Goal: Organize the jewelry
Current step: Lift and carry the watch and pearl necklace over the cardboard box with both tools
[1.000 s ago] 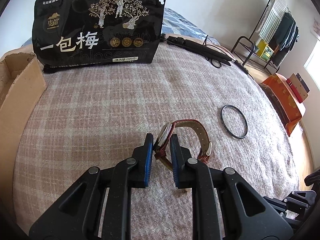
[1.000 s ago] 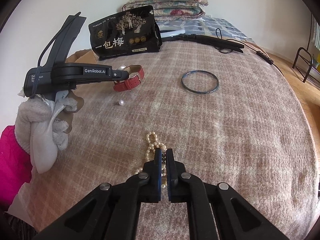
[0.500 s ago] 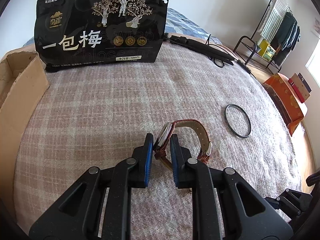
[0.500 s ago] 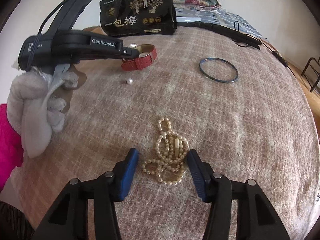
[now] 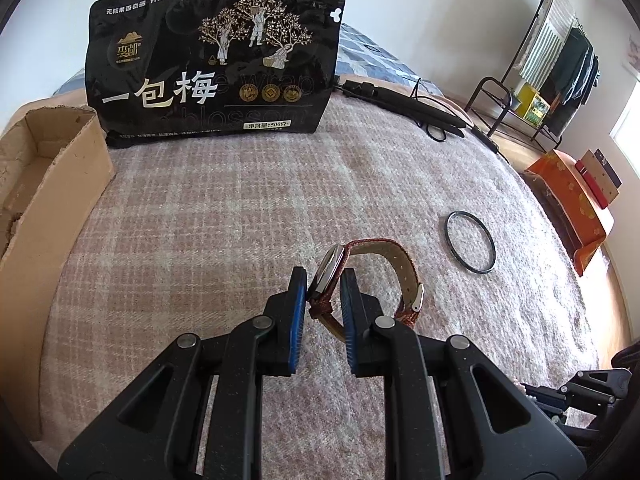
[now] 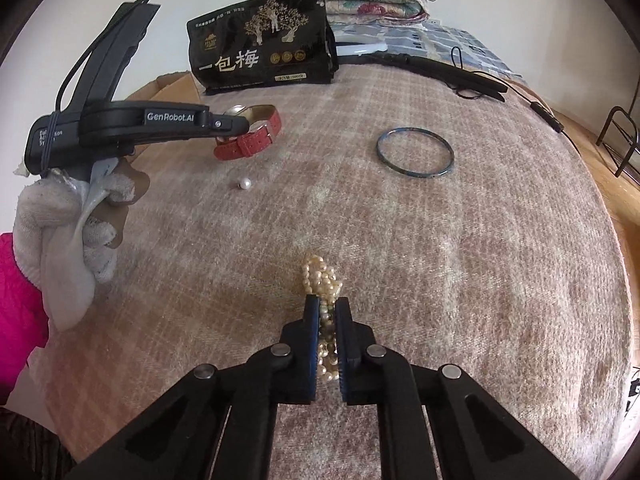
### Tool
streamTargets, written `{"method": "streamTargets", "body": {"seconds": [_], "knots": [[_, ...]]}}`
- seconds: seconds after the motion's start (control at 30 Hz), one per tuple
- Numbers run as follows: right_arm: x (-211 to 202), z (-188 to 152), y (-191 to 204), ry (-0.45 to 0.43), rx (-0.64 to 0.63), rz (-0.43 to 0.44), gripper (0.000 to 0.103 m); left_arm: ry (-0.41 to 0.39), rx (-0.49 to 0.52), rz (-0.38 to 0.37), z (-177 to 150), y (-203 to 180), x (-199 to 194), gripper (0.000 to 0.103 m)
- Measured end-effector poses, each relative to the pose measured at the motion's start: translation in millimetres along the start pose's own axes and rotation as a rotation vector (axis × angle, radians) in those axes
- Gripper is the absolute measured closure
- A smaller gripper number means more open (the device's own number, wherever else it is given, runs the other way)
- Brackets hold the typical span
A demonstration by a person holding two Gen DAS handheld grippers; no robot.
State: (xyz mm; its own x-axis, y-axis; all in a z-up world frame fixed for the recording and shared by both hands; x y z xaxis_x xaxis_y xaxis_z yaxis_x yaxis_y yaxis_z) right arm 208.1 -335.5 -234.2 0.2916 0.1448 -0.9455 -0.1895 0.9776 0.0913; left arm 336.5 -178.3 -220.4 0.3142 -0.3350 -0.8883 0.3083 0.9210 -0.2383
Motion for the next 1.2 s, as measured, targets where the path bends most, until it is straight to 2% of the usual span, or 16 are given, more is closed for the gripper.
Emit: {"method": "streamTargets", "body": {"seconds": [0.37, 0.8, 1.2], "knots": [[-39.4, 5.5, -3.4, -0.073, 0.039, -0.012, 0.098, -0.046, -0.002, 0.007, -8.5, 7.8, -36.6, 0.088], [-67.2, 24.4, 23.3, -0.127, -0.001, -0.011, 0.098, -0.094, -0.010, 0.035, -21.4, 28.6, -79.6, 0.088], [-72.8, 58.6, 61.6, -0.156, -0.050, 0.010, 0.098, -0.145, -0.063, 0.073, -34.5, 83.4, -122.8, 0.088]]}}
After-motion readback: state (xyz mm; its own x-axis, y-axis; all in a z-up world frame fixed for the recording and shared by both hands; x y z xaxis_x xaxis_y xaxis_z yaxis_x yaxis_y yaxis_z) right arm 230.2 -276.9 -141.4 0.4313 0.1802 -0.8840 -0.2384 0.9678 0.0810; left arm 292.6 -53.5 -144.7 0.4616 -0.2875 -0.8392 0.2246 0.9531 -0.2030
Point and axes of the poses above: each gripper's, at about its wrist camera, not at the fingertips, and x roughly the way its jaws point, y to its left, z to its top, the point moved 5 cm from there along x, roughly the way its jaws point, and after that the axes turned 14 degrees about y, right-handed, at the moved point
